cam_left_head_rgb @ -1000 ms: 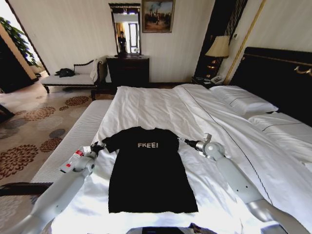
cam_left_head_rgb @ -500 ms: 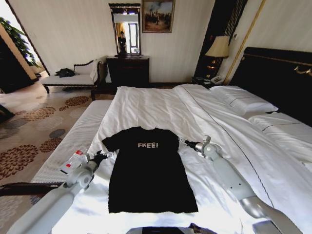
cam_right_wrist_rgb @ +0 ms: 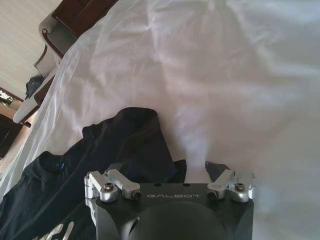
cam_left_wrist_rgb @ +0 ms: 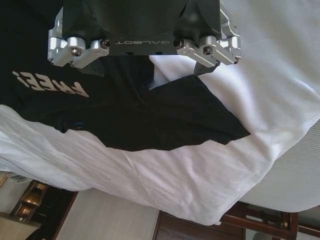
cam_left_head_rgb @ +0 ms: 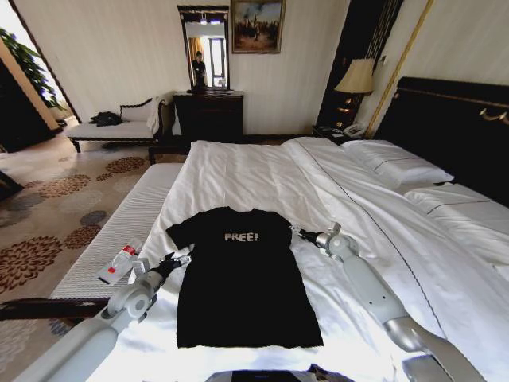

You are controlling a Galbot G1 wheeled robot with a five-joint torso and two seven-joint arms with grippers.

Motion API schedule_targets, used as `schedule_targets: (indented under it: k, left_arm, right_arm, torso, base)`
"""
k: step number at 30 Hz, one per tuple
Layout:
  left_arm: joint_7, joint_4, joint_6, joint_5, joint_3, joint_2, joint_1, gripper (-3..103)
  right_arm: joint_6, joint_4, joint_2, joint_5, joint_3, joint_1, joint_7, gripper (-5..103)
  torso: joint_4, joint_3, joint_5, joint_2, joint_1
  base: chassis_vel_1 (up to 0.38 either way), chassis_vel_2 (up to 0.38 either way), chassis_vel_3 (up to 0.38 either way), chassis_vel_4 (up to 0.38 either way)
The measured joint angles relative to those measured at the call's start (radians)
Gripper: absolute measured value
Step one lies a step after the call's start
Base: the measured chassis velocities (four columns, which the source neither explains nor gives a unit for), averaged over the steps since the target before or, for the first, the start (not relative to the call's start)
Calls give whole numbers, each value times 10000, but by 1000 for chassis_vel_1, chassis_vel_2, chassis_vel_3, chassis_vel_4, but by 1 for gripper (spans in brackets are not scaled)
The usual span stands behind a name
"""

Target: Fold the clothes on the bed.

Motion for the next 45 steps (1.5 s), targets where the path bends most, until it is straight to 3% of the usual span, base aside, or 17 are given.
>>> schedule_targets:
  k: [2, 8, 14, 17, 19, 24, 35, 45]
  left_arm:
    - [-1, -10, 1, -6, -3, 24, -4, 100]
    - [-3, -24, 5, -35, -26, 113, -98, 100]
    - [7, -14, 5, -51, -30, 151, -198, 100]
    - [16, 30, 5, -74, -20, 151, -301, 100]
    - [17, 52, 5, -82, -12, 148, -336, 100]
    - [30, 170, 5, -119, 43, 102, -512, 100]
    - [46, 192, -8, -125, 23, 61, -550, 100]
    - [78, 211, -35, -123, -59, -8, -621, 100]
  right_arm:
    - [0, -48, 29, 6, 1, 22, 0, 87]
    - [2, -360, 205, 14, -7, 172, -9, 62]
    - [2, -482, 317, 8, -17, 263, -24, 45]
    - [2, -499, 362, 10, -19, 286, -39, 28]
    - [2, -500, 370, 12, -20, 288, -44, 28]
    - [-19, -421, 395, 33, -17, 289, -65, 3]
    - [-31, -250, 397, 41, 10, 280, -54, 0]
    - [-5, 338, -178, 35, 100, 297, 99, 0]
  torso:
    - [0, 0, 0, 0, 1]
    - [-1, 0, 0, 0, 1]
    - [0, 0, 0, 0, 1]
    - [-1, 0, -1, 0, 1]
    - [-1, 0, 0, 0, 1]
    - [-1, 0, -1, 0, 1]
    - [-1, 1, 0, -2, 1]
    - [-1, 0, 0, -2, 1]
  base:
    - [0, 0, 0, 0]
    - [0, 0, 0, 0]
    - [0, 0, 0, 0]
    - [0, 0, 0, 0]
    - [0, 0, 0, 0]
    - [0, 0, 0, 0]
    - [0, 0, 0, 0]
    - [0, 0, 0, 0]
